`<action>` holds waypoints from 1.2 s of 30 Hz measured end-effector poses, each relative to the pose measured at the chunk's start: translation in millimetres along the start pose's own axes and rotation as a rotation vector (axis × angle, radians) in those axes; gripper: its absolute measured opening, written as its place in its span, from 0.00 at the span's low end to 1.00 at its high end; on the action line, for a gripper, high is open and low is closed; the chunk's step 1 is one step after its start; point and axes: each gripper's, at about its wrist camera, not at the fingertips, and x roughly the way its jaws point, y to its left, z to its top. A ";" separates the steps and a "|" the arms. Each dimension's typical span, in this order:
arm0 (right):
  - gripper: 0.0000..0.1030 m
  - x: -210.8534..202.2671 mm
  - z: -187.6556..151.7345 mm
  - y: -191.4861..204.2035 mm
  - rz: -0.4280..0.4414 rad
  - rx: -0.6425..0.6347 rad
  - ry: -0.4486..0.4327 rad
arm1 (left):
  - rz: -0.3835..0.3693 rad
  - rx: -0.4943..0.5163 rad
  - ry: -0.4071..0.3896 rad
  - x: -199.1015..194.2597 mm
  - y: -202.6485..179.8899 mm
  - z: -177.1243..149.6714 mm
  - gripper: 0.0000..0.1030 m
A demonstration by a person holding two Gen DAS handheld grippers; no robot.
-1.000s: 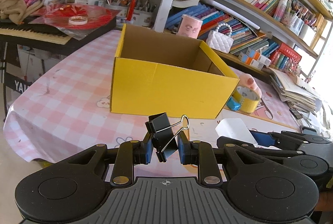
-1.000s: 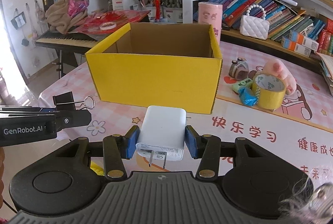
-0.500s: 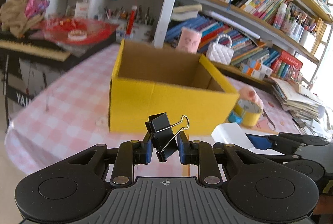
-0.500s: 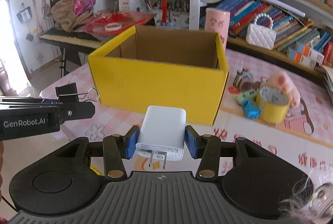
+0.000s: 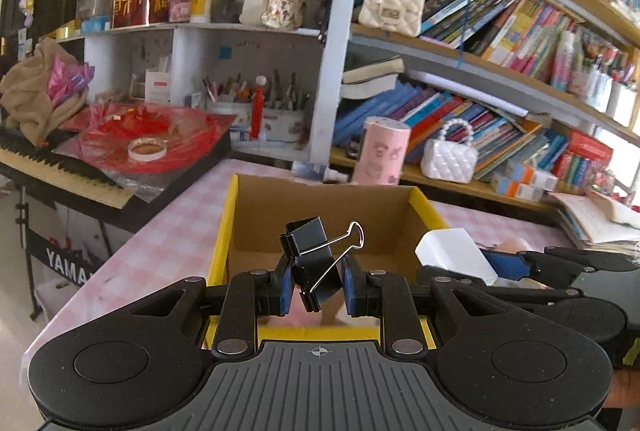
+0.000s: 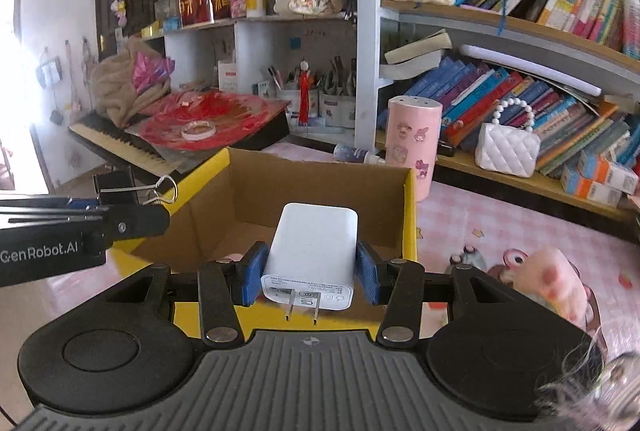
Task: Organize objects
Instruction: 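Open the left tool to drop the clip into the box while the right tool releases the charger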
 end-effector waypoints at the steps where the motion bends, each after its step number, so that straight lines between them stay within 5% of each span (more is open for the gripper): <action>1: 0.44 8.5 2.0 -1.8 0.004 -0.012 0.014 | 0.014 -0.002 0.007 7.1 -0.6 0.7 0.22; 11: 0.44 67.6 -3.0 -9.1 0.049 -0.141 0.137 | 0.076 0.000 0.121 54.2 -5.4 -10.0 0.22; 19: 0.40 84.4 6.1 -16.6 0.179 -0.141 0.214 | 0.110 -0.011 0.165 67.7 -5.2 -12.7 0.22; 26: 0.40 82.1 4.6 -15.7 0.195 -0.154 0.219 | 0.133 0.017 0.170 68.4 -9.2 -13.6 0.23; 29: 0.43 79.7 3.1 -15.4 0.183 -0.156 0.206 | 0.146 0.013 0.164 65.3 -9.2 -12.8 0.28; 34: 0.46 67.1 3.0 -22.5 0.138 -0.118 0.162 | 0.120 -0.026 0.073 42.4 -6.4 -8.0 0.60; 36: 0.49 57.1 4.6 -25.7 0.127 -0.100 0.127 | 0.114 -0.023 0.041 33.0 -9.1 -4.8 0.64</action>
